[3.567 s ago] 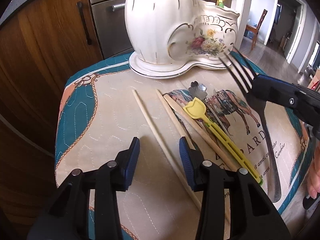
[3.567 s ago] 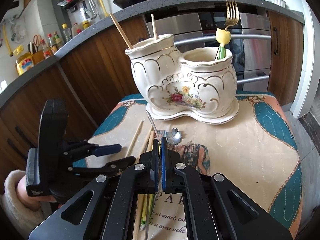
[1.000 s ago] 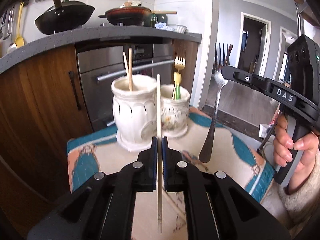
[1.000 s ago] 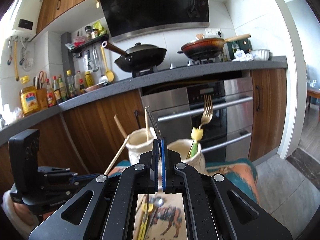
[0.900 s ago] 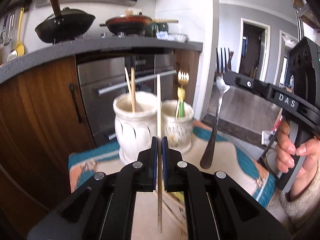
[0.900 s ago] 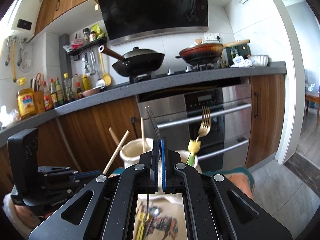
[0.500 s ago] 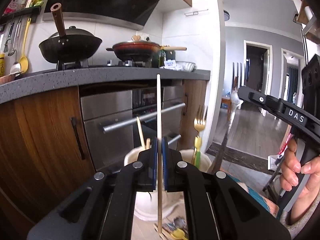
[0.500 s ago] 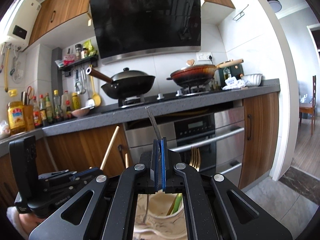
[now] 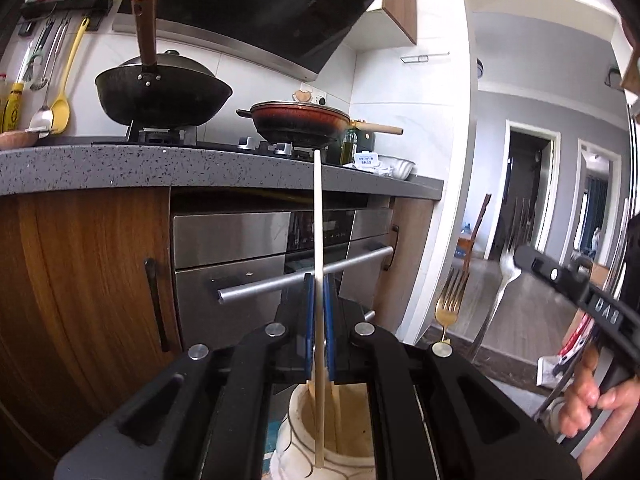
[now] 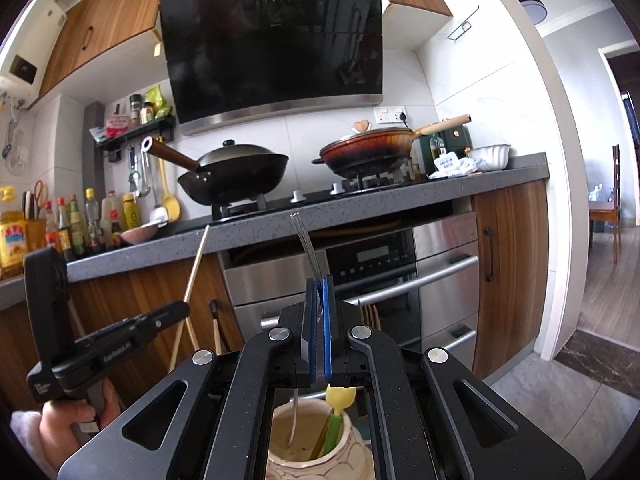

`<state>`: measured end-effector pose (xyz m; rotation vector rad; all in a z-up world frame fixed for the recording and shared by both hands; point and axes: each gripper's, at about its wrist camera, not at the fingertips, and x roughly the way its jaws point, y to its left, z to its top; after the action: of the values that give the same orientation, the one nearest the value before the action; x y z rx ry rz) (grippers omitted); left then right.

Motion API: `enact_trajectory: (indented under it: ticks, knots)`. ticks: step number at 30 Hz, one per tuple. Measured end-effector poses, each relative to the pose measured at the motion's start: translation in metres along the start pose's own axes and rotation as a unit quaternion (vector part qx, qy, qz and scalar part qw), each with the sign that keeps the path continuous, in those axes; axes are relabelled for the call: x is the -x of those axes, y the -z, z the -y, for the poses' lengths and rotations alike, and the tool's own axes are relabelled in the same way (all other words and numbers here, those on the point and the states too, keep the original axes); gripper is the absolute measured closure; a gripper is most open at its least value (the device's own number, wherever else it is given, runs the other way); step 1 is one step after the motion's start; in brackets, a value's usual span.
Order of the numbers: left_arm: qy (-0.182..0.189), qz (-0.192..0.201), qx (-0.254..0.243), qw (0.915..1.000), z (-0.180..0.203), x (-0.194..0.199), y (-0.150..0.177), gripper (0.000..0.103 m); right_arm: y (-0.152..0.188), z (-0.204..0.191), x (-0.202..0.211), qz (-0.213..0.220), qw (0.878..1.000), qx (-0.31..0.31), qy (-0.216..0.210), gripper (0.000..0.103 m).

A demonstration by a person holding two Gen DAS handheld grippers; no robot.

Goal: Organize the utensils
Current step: 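Lift the chopstick over the tall cup while the right tool carries the fork to the short cup, then lower and release the chopstick into the tall cup while the right tool drops the fork into the short cup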

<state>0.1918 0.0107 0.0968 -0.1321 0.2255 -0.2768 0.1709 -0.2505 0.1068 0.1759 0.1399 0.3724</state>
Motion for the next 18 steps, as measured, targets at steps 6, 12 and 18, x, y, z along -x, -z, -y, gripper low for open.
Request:
enact_trajectory:
  ticks: [6, 12, 18]
  knots:
    - [0.012, 0.005, 0.014, 0.9998, 0.005, -0.007, 0.0, 0.099, 0.009, -0.005, -0.01, -0.012, 1.0, 0.012, 0.005, 0.099]
    - [0.008, 0.025, 0.014, 0.9995, 0.01, -0.008, 0.006, 0.099, 0.018, -0.008, -0.018, -0.024, 0.999, 0.025, 0.006, 0.099]
    - [0.013, 0.021, 0.008, 0.9997, 0.012, -0.001, 0.024, 0.099, 0.024, -0.007, -0.02, -0.04, 0.999, 0.028, 0.004, 0.099]
